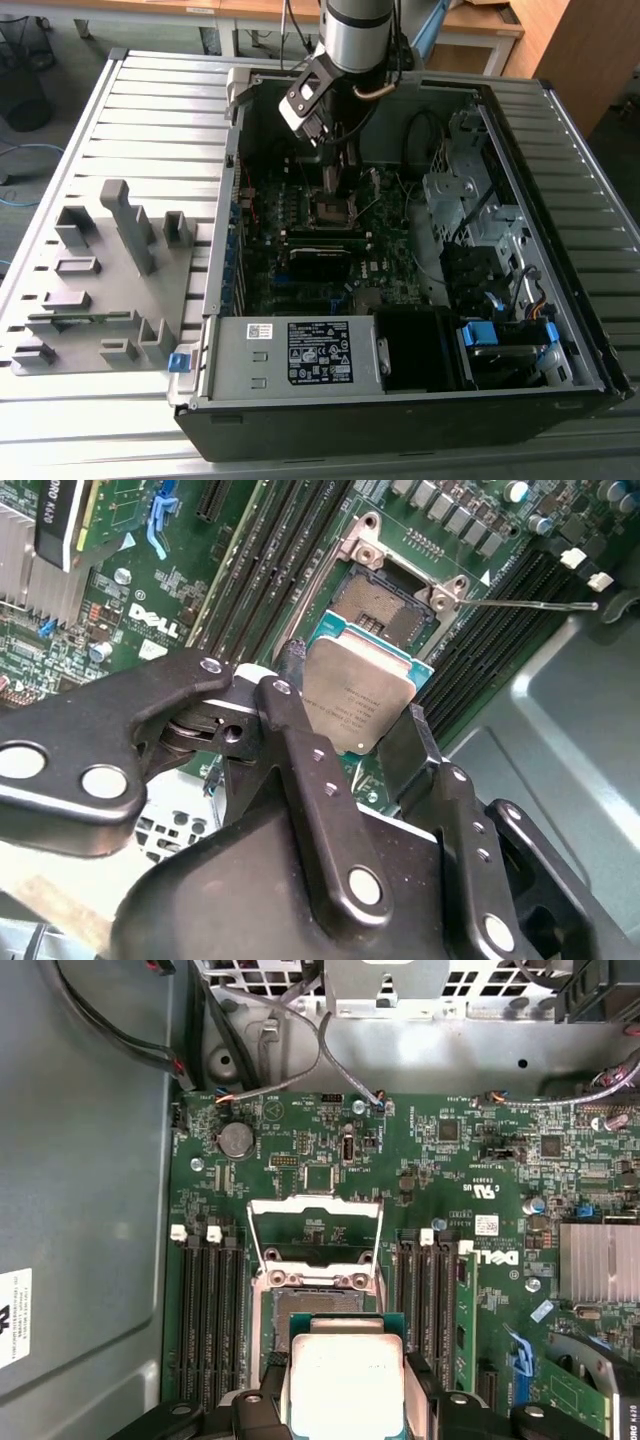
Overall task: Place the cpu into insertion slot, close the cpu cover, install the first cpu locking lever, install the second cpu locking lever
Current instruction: 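Place the cpu into insertion slot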
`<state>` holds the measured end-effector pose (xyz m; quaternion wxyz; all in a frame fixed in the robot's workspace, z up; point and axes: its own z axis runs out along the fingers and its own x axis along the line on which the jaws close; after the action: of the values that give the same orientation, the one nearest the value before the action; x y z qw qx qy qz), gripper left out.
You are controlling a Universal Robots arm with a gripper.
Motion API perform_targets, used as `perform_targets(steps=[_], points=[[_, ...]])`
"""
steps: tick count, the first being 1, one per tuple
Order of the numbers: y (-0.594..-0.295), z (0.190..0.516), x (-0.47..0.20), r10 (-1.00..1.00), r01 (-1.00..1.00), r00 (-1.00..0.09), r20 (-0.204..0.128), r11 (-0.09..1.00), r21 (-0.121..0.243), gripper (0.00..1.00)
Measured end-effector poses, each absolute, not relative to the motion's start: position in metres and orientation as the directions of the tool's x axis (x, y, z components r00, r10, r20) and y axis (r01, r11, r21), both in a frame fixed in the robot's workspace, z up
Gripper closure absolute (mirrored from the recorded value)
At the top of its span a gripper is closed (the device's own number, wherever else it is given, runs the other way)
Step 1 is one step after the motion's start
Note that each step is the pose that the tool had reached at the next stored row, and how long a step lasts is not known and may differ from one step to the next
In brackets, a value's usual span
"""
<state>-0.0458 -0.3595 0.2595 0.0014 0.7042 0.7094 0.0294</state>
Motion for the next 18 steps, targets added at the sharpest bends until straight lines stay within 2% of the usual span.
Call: perform_targets(steps=[18], points=[[-0.359, 0.241, -0.049, 0.999, 0.999, -0.009, 0.039, 0.007, 0.049, 0.46]])
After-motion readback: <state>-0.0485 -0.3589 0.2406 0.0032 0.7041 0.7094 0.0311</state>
